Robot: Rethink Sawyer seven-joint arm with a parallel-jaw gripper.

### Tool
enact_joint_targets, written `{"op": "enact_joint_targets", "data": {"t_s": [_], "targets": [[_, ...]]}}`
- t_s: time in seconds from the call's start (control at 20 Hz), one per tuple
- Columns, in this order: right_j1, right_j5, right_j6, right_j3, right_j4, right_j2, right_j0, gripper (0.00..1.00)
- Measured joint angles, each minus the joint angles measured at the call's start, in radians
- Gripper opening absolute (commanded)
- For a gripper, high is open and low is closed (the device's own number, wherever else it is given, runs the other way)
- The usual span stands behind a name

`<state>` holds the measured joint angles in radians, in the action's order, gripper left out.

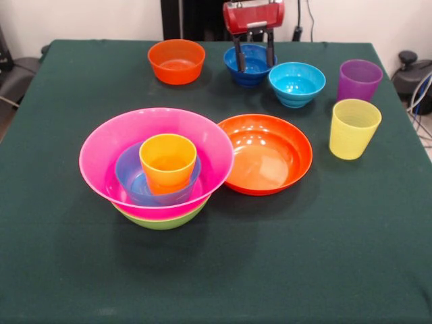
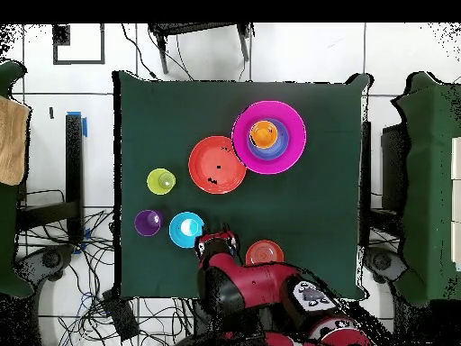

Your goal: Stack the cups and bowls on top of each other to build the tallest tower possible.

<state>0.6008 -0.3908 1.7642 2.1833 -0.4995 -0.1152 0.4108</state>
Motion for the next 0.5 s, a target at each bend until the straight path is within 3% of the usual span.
{"op": "enact_joint_targets", "data": {"t_s": [0.5], "targets": [[-0.003,-0.002,0.000,0.000,0.000,0.001,0.009,1.00]]}}
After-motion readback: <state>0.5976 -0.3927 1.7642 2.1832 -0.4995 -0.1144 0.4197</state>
